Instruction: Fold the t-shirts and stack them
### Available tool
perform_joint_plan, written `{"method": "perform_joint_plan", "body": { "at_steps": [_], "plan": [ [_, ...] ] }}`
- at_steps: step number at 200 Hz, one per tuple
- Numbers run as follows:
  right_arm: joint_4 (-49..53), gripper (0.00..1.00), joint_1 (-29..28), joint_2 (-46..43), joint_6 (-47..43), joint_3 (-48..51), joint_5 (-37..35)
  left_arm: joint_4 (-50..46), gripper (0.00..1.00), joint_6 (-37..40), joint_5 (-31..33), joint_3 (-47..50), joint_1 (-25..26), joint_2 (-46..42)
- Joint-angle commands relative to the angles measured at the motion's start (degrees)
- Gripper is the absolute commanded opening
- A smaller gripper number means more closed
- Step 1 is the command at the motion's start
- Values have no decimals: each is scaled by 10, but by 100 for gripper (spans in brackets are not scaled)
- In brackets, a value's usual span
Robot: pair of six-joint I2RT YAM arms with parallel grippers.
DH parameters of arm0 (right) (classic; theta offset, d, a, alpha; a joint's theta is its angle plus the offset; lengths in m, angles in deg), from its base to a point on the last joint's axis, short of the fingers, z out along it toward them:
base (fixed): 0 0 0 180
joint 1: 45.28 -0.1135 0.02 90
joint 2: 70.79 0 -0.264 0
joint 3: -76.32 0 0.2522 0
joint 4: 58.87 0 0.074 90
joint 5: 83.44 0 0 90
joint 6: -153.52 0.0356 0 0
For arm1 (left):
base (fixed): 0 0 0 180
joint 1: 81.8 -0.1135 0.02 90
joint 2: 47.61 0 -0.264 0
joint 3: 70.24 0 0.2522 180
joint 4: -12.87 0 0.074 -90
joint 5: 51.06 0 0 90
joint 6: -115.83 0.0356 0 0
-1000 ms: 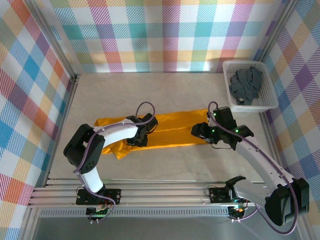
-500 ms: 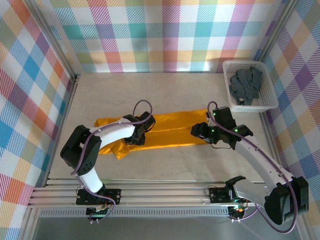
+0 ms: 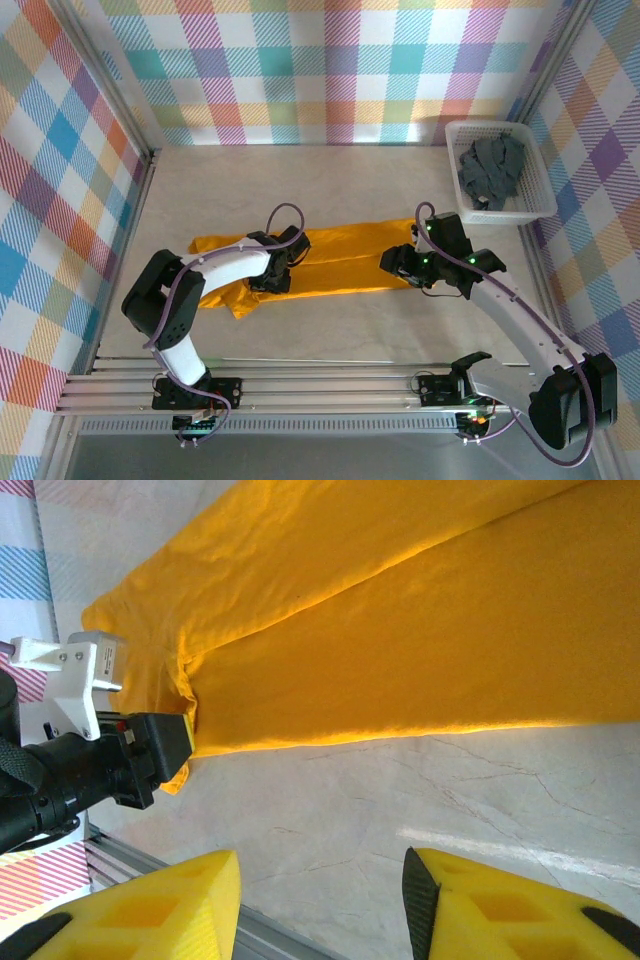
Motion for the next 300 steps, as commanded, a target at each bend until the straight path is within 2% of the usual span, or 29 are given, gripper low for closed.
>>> {"method": "perform_joint_plan", "body": {
  "at_steps": [1, 68, 102, 124, 166, 244, 274, 283, 288, 300],
  "plan": [
    [-3, 47, -2, 0, 8, -16, 7, -5, 21, 3, -3, 6, 8, 9],
    [1, 47, -2, -4, 6, -18, 5, -10, 20, -1, 29, -4, 9, 33],
    [3, 47, -2, -6, 5, -22, 5, -14, 0, -8, 19, -8, 9, 12],
    [6, 47, -2, -5, 2, -26, 1, -30, 0, -29, -19, -21, 13, -14],
    [6, 47, -2, -1, 2, -29, 1, -42, 0, -89, -98, -36, 13, -11],
    [7, 47, -2, -3, -1, -21, 3, -10, 0, -145, -129, -59, 12, 25],
    [-18, 47, -2, -1, 1, -15, 32, -9, 0, -159, -129, -69, 12, 40],
    [-29, 48, -1, -1, 2, -14, 46, -13, 5, -160, -126, -70, 12, 43],
    [-32, 48, -2, -1, 3, -14, 51, -15, 12, -162, -123, -69, 11, 41],
    [-31, 48, -2, -2, 1, -15, 52, -16, 39, -168, -115, -62, 9, 25]
  ]
}}
